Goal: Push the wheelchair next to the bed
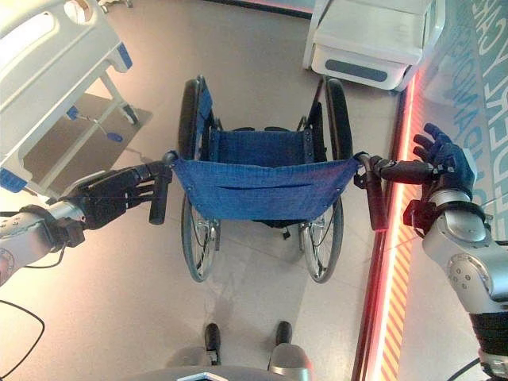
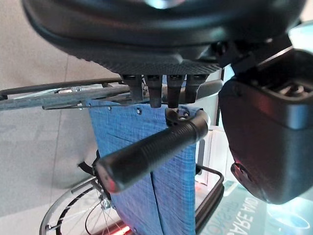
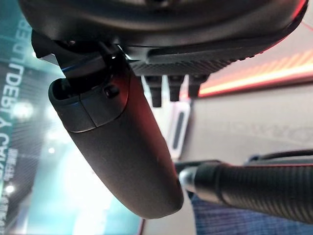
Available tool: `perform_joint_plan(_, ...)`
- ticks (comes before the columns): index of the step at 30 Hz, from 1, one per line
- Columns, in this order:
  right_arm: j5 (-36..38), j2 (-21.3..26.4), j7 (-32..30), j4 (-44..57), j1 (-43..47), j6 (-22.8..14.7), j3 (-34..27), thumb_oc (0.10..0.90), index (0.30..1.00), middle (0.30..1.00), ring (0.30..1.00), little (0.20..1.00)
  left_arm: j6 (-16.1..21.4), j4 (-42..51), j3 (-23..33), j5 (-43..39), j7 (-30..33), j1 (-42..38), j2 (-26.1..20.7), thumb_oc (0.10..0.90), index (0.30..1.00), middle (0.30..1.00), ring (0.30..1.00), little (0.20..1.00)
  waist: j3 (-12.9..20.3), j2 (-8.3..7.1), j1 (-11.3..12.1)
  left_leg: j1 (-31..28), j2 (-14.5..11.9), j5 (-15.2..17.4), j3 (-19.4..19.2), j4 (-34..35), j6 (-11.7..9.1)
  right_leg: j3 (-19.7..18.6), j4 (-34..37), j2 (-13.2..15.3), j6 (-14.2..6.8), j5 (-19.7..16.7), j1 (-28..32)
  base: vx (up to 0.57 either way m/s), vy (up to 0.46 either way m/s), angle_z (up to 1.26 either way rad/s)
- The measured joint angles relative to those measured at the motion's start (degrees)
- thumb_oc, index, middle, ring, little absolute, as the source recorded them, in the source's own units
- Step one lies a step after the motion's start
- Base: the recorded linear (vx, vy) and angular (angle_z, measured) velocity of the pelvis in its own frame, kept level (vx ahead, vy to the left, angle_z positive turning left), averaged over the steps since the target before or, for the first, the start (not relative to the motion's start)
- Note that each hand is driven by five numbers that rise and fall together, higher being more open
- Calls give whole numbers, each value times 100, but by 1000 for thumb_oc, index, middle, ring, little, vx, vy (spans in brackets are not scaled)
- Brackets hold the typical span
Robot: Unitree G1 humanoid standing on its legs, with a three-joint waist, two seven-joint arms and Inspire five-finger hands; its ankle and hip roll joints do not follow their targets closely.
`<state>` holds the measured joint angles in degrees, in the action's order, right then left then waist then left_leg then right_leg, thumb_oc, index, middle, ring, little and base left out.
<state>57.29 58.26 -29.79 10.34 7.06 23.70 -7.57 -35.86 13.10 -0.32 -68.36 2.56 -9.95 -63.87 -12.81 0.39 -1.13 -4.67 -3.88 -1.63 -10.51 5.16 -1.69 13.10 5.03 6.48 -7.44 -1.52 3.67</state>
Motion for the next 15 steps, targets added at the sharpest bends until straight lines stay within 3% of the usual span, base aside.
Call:
perform_joint_plan(6,288,13,244,14,231,118,780,800,900,900,900,900,-7,-1,-233,-229,57,-212,-151,800,900,900,900,900,-1,1,49,0,2,0,5,0,0,8,0,3,0,0,3,0,0,0)
perform_joint_plan(15,1071,197,398,-602,754,164,1098,800,900,900,900,900,-3,-87,-720,-441,136,-623,-472,800,900,900,900,900,-1,0,57,-37,14,0,9,0,0,19,0,3,0,0,49,0,0,0)
